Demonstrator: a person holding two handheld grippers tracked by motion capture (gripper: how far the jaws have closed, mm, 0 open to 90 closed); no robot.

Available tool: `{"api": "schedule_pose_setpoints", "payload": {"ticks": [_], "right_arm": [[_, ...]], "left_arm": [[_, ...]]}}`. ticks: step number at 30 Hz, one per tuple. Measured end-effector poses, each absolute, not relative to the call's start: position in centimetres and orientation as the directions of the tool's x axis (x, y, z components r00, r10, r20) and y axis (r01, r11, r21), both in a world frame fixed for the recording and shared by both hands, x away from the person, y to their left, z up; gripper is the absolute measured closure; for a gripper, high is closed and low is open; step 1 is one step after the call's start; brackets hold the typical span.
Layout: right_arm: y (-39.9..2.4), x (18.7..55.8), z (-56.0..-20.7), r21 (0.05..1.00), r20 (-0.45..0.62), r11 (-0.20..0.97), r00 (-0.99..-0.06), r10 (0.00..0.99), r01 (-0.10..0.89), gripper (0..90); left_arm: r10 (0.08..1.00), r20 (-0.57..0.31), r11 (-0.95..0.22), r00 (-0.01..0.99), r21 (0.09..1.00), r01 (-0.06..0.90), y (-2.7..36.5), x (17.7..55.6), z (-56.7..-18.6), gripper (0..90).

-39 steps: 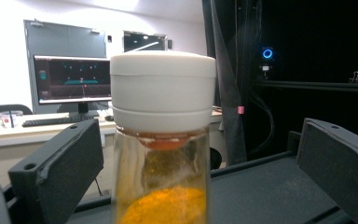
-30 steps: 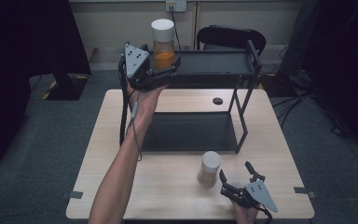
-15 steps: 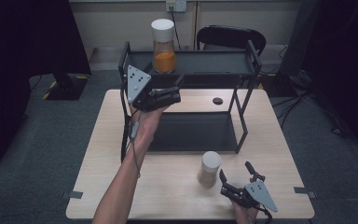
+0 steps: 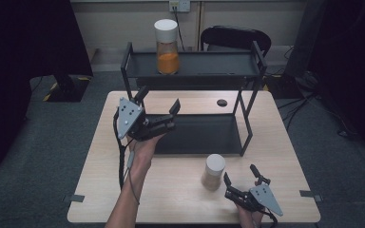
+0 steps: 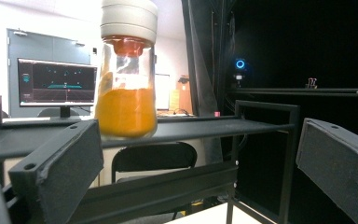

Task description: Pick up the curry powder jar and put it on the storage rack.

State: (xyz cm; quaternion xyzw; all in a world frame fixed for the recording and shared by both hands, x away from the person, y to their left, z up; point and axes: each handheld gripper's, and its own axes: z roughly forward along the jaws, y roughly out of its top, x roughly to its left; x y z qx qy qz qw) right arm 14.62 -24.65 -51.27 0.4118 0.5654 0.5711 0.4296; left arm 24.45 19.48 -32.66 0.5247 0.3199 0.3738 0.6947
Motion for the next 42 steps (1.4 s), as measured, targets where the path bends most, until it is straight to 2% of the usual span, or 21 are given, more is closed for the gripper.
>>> {"api": "schedule_pose_setpoints", "payload": {"ticks": [12, 34, 42], "right_arm": [[-24.6, 14.6, -51.3, 1.0, -0.015, 0.008, -0.289, 0.957, -0.025, 3.8], [-24.6, 14.6, -51.3, 1.0, -0.015, 0.008, -0.289, 0.957, -0.025, 3.8], [-24.6, 14.6, -51.3, 1.0, -0.015, 0.008, -0.288, 0.958, -0.025, 3.8]], "left_arm": [[0.868, -0.059, 0.184, 0.493, 0.96, -0.209, 20.3, 21.3, -36.0, 0.0], [0.914, -0.098, 0.158, 0.394, 0.98, -0.123, 19.8, 18.4, -43.6, 0.0], [0.933, -0.077, 0.124, 0.353, 0.986, -0.112, 19.4, 17.8, -45.7, 0.0]]}}
